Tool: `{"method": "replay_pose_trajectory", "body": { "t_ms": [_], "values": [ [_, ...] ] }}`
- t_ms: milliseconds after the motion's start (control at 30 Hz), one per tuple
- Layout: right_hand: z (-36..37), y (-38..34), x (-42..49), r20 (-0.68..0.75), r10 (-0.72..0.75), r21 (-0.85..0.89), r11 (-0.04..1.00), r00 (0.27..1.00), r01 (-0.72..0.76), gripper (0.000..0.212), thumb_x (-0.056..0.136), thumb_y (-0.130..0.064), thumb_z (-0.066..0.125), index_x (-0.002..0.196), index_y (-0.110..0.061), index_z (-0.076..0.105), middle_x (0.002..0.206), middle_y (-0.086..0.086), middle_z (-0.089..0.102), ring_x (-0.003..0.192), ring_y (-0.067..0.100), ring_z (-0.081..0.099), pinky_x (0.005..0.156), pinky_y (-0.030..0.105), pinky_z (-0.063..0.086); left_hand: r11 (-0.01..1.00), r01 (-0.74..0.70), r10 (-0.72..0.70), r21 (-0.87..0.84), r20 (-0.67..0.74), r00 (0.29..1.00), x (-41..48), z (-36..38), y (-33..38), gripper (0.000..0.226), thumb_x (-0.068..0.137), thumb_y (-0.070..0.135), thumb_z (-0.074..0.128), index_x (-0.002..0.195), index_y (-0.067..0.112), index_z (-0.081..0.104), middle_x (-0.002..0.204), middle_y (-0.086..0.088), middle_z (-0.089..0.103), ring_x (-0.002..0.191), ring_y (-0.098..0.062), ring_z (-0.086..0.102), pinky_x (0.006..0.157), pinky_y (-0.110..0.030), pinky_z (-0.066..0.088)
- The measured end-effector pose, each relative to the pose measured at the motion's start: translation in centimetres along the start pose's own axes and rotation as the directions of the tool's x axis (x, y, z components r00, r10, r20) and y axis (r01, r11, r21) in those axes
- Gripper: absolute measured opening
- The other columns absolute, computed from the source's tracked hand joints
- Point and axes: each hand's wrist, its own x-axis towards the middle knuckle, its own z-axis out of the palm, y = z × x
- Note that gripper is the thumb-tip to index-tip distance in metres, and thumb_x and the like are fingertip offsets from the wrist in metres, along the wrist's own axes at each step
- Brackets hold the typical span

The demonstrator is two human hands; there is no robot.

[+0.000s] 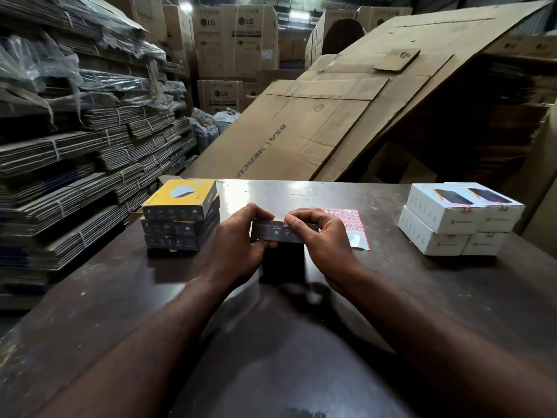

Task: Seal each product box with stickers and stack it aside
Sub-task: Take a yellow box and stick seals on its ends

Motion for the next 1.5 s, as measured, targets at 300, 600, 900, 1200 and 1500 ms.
{"method": "replay_pose_trajectory", "body": {
  "t_ms": [300,600,900,1200,1500],
  "values": [
    [-0.3,0.1,0.2,0.038,-0.055,-0.095,0.994,0.998,0.058,0.002,0.087,-0.019,0.078,0.087,-0.017,0.077,0.102,0.003,0.071,0.094,0.007,0.067,0.079,0.012,0.049,1.000,0.011,-0.012,0.009,0.017,1.000,0.1,0.0,-0.4,0.049,0.069,0.016,0.081,0.107,0.038,0.059,0.104,0.018,0.067,0.102,-0.011,0.067,0.077,-0.041,0.061],
    [-1.5,0.1,0.7,0.173,-0.144,-0.277,0.942,0.974,0.188,0.003,0.087,-0.022,0.079,0.087,-0.021,0.076,0.092,-0.005,0.071,0.090,0.012,0.067,0.075,0.022,0.051,1.000,-0.001,-0.001,0.026,0.061,0.998,0.1,-0.1,-0.8,0.048,0.068,0.020,0.084,0.104,0.039,0.058,0.106,0.017,0.067,0.101,-0.015,0.068,0.076,-0.043,0.060],
    [-1.4,0.3,0.4,0.174,-0.057,-0.192,0.977,0.983,0.091,0.004,0.086,-0.021,0.080,0.085,-0.020,0.076,0.097,-0.005,0.070,0.092,0.009,0.068,0.079,0.020,0.053,0.997,-0.003,-0.003,0.071,0.097,0.995,0.2,-0.5,-0.2,0.050,0.063,0.024,0.087,0.100,0.038,0.056,0.103,0.017,0.065,0.096,-0.014,0.066,0.072,-0.044,0.059],
    [-0.1,0.2,0.0,0.087,0.155,-0.136,0.980,0.984,-0.143,0.014,0.084,-0.013,0.075,0.072,-0.018,0.069,0.112,-0.006,0.059,0.104,-0.004,0.053,0.078,0.013,0.040,0.992,-0.082,0.067,0.093,0.156,0.985,0.2,-0.8,0.3,0.050,0.058,0.020,0.088,0.093,0.036,0.055,0.095,0.018,0.060,0.084,-0.011,0.061,0.068,-0.042,0.055],
    [-0.1,0.8,0.6,0.075,0.388,-0.002,0.921,0.919,-0.389,0.050,0.036,-0.027,0.082,0.085,-0.033,0.070,0.126,0.015,0.057,0.111,0.034,0.061,0.086,0.047,0.057,0.993,-0.100,0.084,0.067,0.203,0.976,0.0,-0.7,0.8,0.048,0.059,0.012,0.087,0.089,0.034,0.057,0.097,0.014,0.059,0.085,-0.011,0.061,0.071,-0.041,0.054]
  ]
}}
